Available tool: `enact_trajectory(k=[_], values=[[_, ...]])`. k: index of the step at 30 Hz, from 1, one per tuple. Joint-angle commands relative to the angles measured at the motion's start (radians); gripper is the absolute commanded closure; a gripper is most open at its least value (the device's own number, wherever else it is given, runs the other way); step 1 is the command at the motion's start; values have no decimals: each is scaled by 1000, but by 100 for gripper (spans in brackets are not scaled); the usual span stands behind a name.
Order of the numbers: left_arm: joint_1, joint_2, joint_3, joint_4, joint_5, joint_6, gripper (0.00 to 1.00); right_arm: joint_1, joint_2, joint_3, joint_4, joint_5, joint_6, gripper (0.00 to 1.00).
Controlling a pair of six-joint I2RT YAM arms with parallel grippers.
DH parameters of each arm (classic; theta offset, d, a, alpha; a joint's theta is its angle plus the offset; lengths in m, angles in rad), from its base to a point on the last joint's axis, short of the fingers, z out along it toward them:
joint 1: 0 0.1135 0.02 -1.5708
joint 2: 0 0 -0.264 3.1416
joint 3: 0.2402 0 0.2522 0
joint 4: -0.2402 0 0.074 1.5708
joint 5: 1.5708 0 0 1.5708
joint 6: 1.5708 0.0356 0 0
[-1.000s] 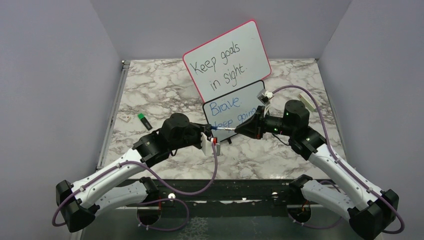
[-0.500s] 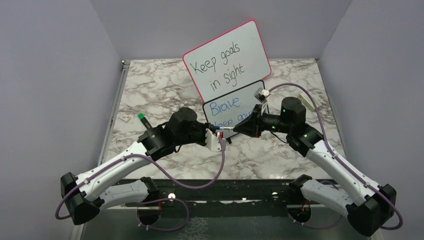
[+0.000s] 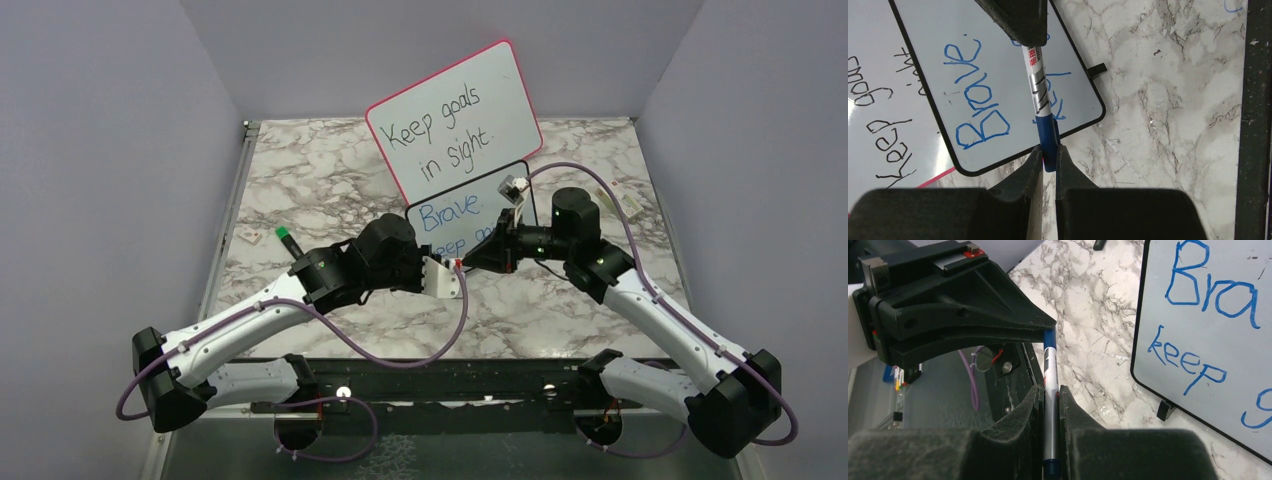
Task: Write a sentence on the whiteboard
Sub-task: Close the whiteboard marker at the center of the board, then place the whiteboard marker at the center of the board.
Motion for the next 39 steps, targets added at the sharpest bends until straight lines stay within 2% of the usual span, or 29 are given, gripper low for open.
enact_trajectory(k=[1,10,15,17,20,22,28,31,32,34,39], values=[[-109,-7,52,192,81,-17,100,-2,23,-15,85,28,36,99],[-144,-16,-11,267,-10,-12,100,-2,10,-51,199,40,120,99],[-144,-80,-63,261,-116,7,99,-2,-49,-64,54,241,19,99],[-144,-117,-98,265,-184,2,89,-3,-82,-73,5,320,-8,99],[-143,-168,-152,287,-267,-38,81,-4,-152,-105,-27,460,-12,99],[-143,-202,-197,339,-333,-82,71,-4,-195,-121,-57,573,-11,100],[-131,-267,-315,483,-574,-207,42,-4,-337,-179,-150,1006,20,99],[-70,-277,-304,503,-675,-307,17,-4,-412,-234,-186,1229,69,99],[-41,-280,-294,511,-702,-362,12,-4,-435,-256,-190,1298,86,99],[47,-286,-279,508,-707,-445,8,-4,-468,-295,-194,1416,122,99],[281,-288,-251,462,-570,-676,6,-4,-425,-340,-181,1599,194,99]])
